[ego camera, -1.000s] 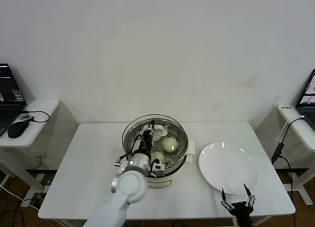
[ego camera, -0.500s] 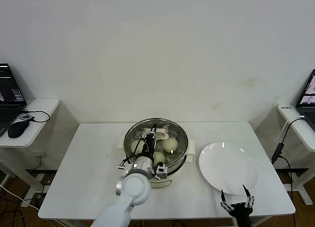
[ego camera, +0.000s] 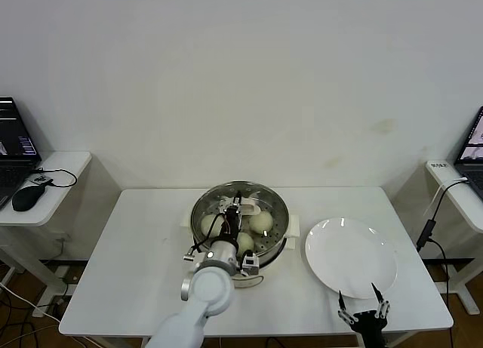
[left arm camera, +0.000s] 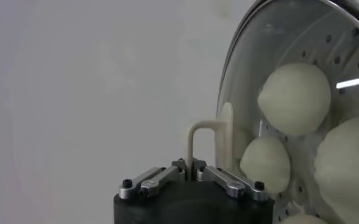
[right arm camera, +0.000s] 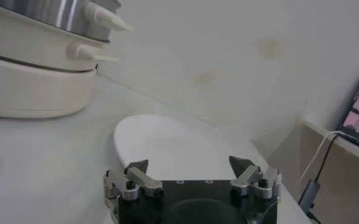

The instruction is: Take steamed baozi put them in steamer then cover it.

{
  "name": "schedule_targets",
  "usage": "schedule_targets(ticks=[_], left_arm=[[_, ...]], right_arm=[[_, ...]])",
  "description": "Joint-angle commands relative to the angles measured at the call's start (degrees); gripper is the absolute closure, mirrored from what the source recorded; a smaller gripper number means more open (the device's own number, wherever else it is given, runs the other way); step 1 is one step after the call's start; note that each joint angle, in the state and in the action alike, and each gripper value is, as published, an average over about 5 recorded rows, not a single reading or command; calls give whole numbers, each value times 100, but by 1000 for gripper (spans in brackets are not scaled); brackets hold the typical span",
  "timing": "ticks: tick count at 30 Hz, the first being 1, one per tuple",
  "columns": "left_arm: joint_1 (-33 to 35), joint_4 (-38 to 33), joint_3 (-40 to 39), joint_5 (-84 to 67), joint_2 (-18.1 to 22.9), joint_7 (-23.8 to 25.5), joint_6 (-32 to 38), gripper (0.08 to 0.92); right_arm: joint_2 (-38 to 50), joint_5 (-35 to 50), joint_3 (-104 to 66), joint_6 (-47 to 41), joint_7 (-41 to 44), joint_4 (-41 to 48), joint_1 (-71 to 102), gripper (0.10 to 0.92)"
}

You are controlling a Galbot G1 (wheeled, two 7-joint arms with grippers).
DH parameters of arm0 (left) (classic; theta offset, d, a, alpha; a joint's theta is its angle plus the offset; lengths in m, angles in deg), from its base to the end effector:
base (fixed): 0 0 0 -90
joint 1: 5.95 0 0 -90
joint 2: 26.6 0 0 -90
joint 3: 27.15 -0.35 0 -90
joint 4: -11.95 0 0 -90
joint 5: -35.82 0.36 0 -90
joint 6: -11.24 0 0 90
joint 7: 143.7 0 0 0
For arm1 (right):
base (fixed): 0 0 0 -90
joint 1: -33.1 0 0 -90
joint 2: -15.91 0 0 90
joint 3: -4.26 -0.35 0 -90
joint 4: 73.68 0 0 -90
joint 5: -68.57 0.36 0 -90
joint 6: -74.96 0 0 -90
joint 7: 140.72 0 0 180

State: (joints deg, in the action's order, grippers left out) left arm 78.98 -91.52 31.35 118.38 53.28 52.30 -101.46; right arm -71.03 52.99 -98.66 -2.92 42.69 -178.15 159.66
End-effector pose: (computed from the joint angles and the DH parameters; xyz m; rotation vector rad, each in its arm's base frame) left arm 0.3233 -0.1333 -0.2666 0.2598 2.1623 2.1350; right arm 0.1207 -0.0917 -0.4076 -0.0384 -2.8731 0.6100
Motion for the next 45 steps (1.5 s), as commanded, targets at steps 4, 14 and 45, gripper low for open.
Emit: schedule_targets(ticks=[4, 14, 45], left_arm=[[429, -631, 78, -4, -134, -43, 31, 733], [1687, -2152, 553, -1231, -956, -629, 109, 438], [5493, -2016, 3667, -10238, -603, -2562, 2975, 177]], right_arm=[[-22, -19, 32, -5, 5, 7, -6, 202], [-25, -37, 21, -1, 13, -19, 40, 202], [903, 1446, 644, 255, 322, -412, 524, 203]])
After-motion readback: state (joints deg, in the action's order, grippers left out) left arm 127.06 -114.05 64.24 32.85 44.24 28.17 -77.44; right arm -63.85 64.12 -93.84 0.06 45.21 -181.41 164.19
